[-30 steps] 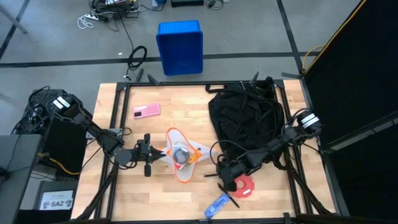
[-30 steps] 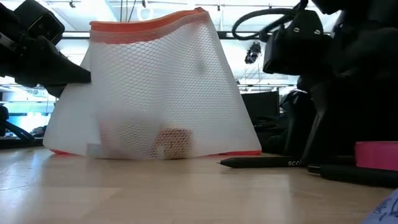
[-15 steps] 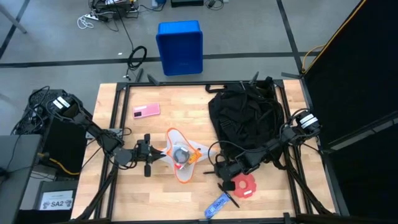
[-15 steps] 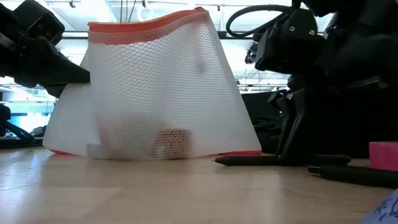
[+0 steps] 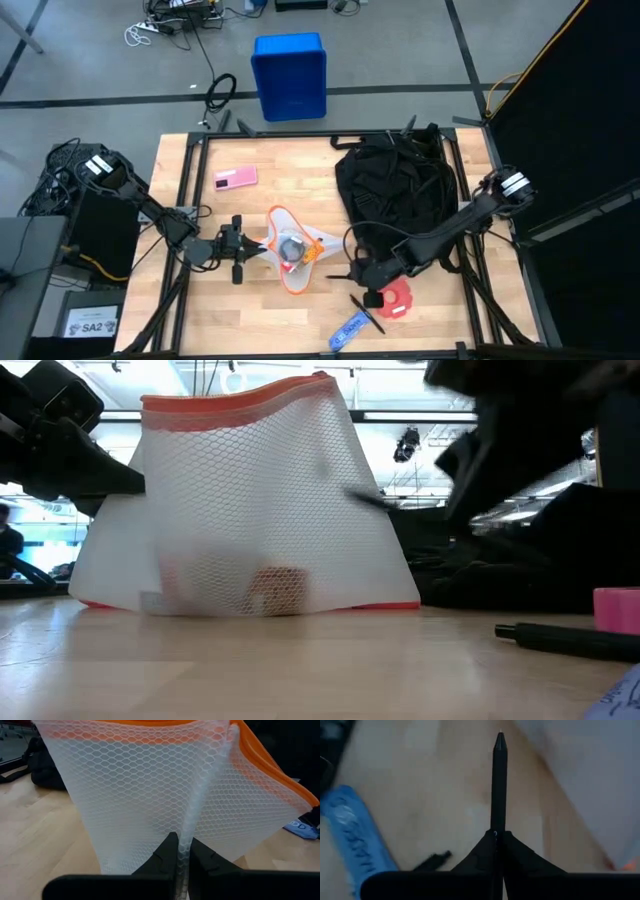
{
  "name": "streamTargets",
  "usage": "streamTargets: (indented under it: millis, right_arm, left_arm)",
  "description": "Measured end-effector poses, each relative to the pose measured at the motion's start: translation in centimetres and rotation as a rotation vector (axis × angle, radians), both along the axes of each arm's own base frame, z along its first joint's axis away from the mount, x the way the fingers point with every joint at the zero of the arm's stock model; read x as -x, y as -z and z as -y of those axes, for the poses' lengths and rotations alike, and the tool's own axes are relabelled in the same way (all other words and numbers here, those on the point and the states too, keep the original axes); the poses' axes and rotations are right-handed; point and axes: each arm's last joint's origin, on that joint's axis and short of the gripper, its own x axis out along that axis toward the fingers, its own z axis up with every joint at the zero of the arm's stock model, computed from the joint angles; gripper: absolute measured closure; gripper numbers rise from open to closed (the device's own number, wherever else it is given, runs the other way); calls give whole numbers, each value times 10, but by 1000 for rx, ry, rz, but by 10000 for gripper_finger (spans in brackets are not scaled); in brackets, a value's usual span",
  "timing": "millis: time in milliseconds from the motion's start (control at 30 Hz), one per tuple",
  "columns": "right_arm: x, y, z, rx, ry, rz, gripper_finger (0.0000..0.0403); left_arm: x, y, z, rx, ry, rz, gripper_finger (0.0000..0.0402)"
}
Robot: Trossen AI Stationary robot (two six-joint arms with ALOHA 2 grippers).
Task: Unpack backpack
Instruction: Put the top pen into the zip bag
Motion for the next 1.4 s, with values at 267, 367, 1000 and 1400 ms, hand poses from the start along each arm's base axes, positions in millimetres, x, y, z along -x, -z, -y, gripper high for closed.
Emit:
streamTargets:
  millis: [267, 367, 1000, 1400]
  right_arm:
    - [-3, -46, -1, -8, -80, 290, 402]
    - [-6, -62, 2, -3, -107, 404, 402]
    - [-48, -102, 66, -58, -123, 868, 403]
    - [-93, -85, 67, -40, -131, 789, 373]
  left_arm:
    - [0, 0, 0, 1, 0, 0, 402]
    - [0, 0, 0, 0, 0, 0, 402]
    - [0, 0, 0, 0, 0, 0, 402]
    - [0, 0, 1, 6, 18, -4, 402]
